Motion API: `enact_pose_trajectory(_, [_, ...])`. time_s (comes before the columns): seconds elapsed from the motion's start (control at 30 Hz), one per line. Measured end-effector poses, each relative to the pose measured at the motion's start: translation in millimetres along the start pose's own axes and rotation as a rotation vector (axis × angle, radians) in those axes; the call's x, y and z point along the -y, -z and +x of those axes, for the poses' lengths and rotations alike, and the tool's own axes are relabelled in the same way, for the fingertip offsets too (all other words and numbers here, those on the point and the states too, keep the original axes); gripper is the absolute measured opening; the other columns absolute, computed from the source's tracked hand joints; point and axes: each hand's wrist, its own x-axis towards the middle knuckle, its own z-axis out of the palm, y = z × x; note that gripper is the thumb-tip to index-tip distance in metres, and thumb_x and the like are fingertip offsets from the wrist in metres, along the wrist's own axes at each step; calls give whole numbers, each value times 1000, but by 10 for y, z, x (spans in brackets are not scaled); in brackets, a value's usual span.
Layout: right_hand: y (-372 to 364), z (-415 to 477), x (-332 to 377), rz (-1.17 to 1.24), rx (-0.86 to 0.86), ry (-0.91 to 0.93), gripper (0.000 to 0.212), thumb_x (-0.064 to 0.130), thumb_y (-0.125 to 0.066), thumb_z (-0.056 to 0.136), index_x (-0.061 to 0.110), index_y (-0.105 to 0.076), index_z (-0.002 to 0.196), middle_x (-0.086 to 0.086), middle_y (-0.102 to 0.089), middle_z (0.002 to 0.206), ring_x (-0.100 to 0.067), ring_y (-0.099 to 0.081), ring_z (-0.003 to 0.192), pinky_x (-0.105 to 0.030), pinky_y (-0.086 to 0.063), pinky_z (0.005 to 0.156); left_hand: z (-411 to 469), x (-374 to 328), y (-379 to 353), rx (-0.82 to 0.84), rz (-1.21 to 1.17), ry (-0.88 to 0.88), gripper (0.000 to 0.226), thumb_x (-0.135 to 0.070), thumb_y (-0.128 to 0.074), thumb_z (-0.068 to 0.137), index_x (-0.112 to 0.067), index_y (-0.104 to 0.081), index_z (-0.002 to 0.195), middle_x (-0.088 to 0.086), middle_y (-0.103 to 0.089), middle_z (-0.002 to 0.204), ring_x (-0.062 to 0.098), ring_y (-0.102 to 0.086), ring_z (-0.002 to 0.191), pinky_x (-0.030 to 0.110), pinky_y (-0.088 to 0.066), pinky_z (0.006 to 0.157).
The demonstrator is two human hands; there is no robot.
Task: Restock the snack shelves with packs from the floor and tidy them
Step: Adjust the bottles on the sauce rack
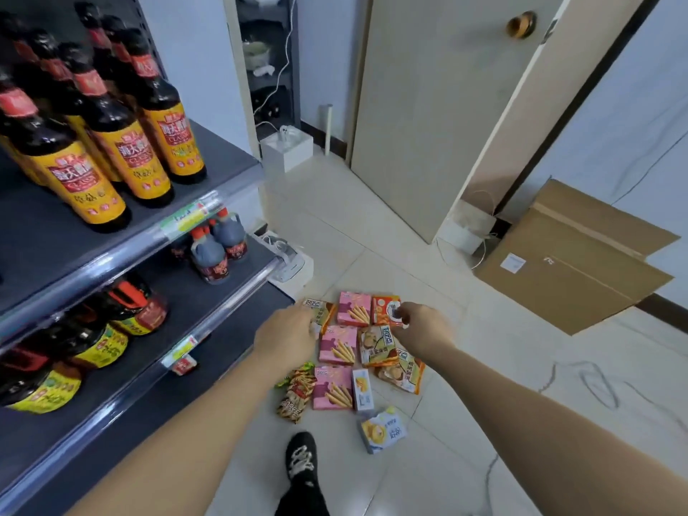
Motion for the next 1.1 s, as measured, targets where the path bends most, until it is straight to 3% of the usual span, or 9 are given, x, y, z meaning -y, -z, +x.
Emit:
enact_pose_trajectory(0.1, [-196, 462, -46, -7, 43, -60, 31, 28, -59, 89, 21, -61, 120, -1, -65, 118, -22, -60, 105, -32, -51, 83, 538, 88, -176, 55, 13, -40, 25, -24, -49, 94, -14, -61, 115, 5, -61, 114, 26, -60, 104, 38, -51, 82])
enact_pose_trajectory(0.2, [-431, 919, -72, -5, 79, -113, 32, 28, -58, 89, 23, -60, 120, 0, -65, 118, -22, -61, 103, -32, -51, 81, 1043, 211, -387, 105, 30, -67, 28, -27, -50, 95, -17, -58, 120, 4, -59, 120, 25, -59, 107, 38, -51, 83])
enact_pose_trajectory(0.4, [-1126, 1601, -237, 3, 191, -207, 28, 28, -60, 87, 26, -61, 115, 2, -66, 116, -23, -62, 103, -32, -52, 78, 1781, 501, -952, 203, 41, -71, 14, -24, -47, 96, -17, -60, 97, 2, -64, 99, 23, -62, 89, 31, -44, 65])
enact_pose_trajectory(0.5, [-1528, 1872, -430, -6, 237, -240, 29, 31, -61, 89, 22, -62, 116, 0, -66, 116, -23, -62, 103, -32, -53, 78, 2121, 666, -1350, 235, 61, -54, 15, -25, -50, 95, -18, -62, 101, 1, -64, 98, 22, -62, 89, 31, -43, 64])
enact_pose_trajectory(0.6, [-1933, 2131, -682, -12, 280, -272, 29, 26, -62, 87, 23, -62, 117, 0, -65, 118, -22, -60, 106, -33, -52, 80, 2446, 834, -1831, 262, 101, -35, 16, -27, -51, 95, -19, -61, 105, 0, -64, 99, 20, -61, 90, 30, -42, 63])
enact_pose_trajectory(0.73, [-2536, 2497, -1055, -17, 344, -322, 30, 29, -62, 87, 27, -59, 117, -1, -59, 123, -20, -61, 99, -29, -50, 75, 2875, 1038, -2564, 318, 128, -47, 21, -27, -52, 94, -19, -59, 112, 2, -62, 108, 23, -59, 102, 35, -50, 75])
enact_pose_trajectory(0.93, [-3517, 3127, -1497, 40, 350, -335, 28, 28, -59, 89, 22, -63, 116, 0, -68, 110, -23, -61, 104, -35, -52, 84, 3430, 1407, -3831, 361, 129, -38, 18, -24, -55, 93, -19, -58, 110, 2, -62, 107, 22, -60, 100, 35, -54, 78])
enact_pose_trajectory(1.1, [-4329, 3635, -1799, 70, 334, -361, 31, 25, -54, 94, 21, -59, 124, 0, -66, 117, -22, -62, 105, -23, -41, 68, 3839, 1697, -4782, 420, 133, -7, 25, -24, -51, 94, -19, -57, 118, 3, -60, 112, 24, -58, 105, 38, -53, 81])
